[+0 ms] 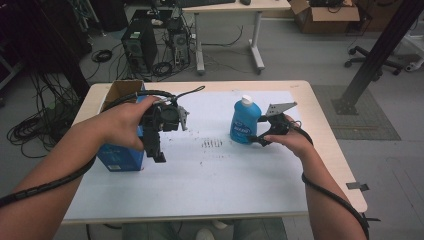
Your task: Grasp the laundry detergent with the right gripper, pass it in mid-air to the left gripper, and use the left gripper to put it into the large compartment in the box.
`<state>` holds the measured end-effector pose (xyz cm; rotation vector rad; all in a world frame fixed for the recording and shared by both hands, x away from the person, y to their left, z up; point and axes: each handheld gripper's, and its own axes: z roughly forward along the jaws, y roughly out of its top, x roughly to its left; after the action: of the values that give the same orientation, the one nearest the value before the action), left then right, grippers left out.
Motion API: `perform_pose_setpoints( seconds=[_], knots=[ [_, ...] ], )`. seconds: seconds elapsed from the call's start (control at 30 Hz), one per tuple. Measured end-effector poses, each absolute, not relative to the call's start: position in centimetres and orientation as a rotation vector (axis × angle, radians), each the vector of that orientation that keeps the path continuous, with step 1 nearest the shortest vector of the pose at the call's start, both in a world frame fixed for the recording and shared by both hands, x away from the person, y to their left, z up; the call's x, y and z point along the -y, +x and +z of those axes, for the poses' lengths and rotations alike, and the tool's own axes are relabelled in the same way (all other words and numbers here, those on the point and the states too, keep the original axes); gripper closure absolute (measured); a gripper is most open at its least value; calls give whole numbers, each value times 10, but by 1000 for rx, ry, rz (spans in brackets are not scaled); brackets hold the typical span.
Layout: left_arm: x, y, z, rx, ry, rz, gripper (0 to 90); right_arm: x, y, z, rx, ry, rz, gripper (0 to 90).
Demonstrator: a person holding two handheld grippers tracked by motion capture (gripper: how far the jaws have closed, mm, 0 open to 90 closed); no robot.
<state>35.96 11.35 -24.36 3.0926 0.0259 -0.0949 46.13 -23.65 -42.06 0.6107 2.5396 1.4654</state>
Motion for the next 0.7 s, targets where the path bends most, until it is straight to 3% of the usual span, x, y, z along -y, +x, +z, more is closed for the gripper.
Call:
perform_pose_setpoints(
  seconds=[0.7],
  knots=[
    [-123,359,-242,-43,3062,-72,2,218,466,-427,-2432,600,1560,15]
  ],
)
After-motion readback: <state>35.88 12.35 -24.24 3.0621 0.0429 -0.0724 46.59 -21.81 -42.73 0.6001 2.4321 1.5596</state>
